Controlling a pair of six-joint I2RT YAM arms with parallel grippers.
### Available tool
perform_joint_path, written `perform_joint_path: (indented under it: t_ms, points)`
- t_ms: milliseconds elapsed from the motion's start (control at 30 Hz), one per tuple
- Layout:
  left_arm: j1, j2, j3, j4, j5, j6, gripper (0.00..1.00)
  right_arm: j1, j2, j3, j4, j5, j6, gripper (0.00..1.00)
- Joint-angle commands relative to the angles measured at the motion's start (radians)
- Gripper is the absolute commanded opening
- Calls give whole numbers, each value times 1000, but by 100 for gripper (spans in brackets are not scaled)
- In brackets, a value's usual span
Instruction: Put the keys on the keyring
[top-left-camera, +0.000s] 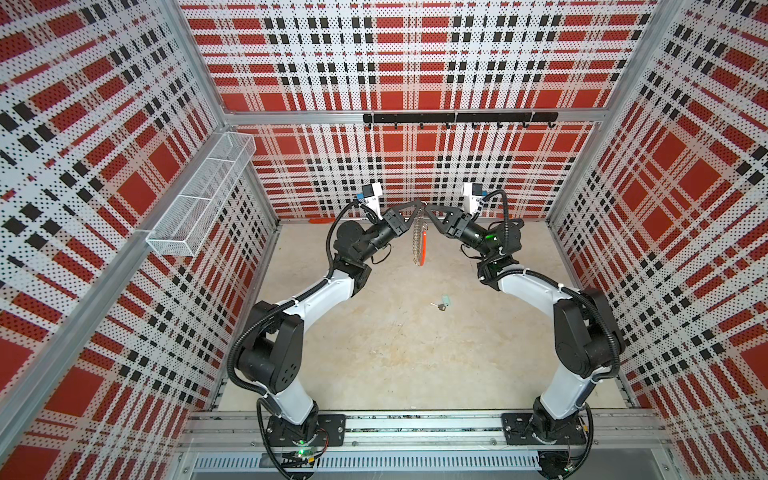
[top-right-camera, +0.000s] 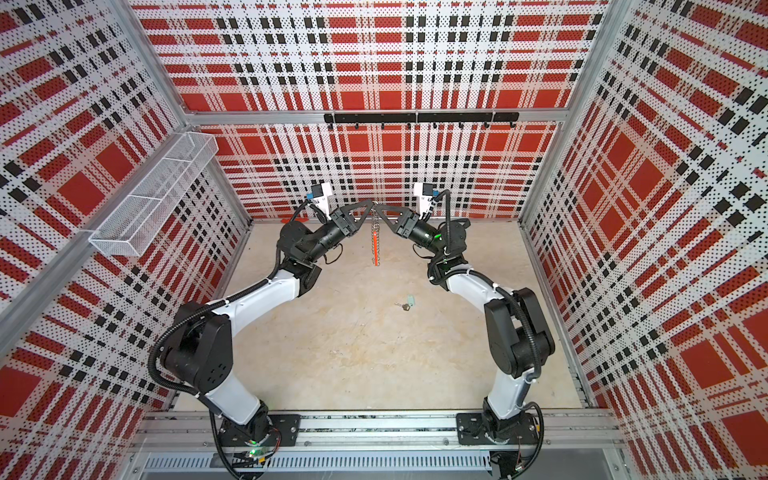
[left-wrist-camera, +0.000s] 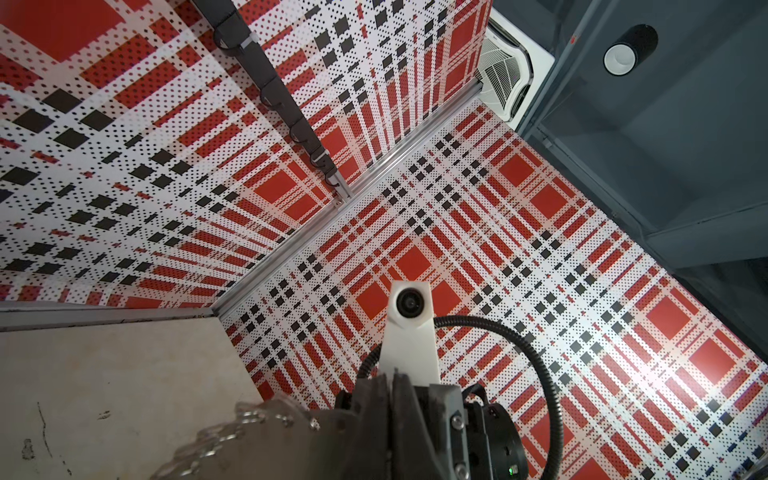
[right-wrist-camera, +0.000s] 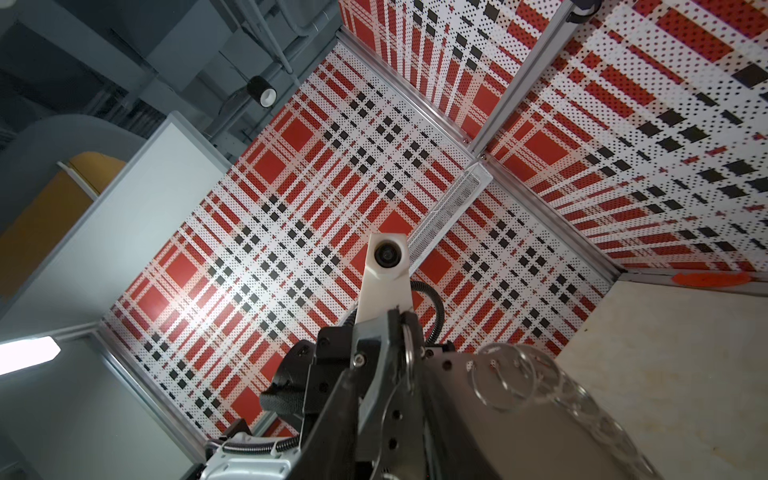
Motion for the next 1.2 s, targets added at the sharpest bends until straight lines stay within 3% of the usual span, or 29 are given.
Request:
perform_joint_path:
  t_ms: [0,100,200,467,533,667,733,900,1033,1167]
  points:
    - [-3,-39,4,34,-4,-17,0,-52,-80,-34,4,16,-13,31]
    - [-4,-42,13,36,-2,-14,0,-91,-127,-53,-45,-1,-38,32]
    - [-3,-28,31,35,20,-16,0,-107,-186,-53,-203,4,-133,32]
    - [-3,-14,79,-44,93,46,0,-84,-278,114,-890,40,-573,34]
    - [-4,-8,135,-178,132,135,0,-71,-291,164,-1025,77,-674,35]
    - [-5,20,315,-610,171,439,0,-67,-309,216,-1166,115,-805,37]
    - [-6,54,442,-869,161,643,0,-67,-304,238,-1215,124,-878,36]
    - [-6,208,803,-1389,149,969,0,-70,-257,297,-1293,89,-973,36]
    - [-10,302,1005,-1623,117,1095,0,-81,-215,313,-1266,28,-981,35]
    - [-9,313,1038,-1683,146,1143,0,-98,-170,316,-1195,-44,-955,34]
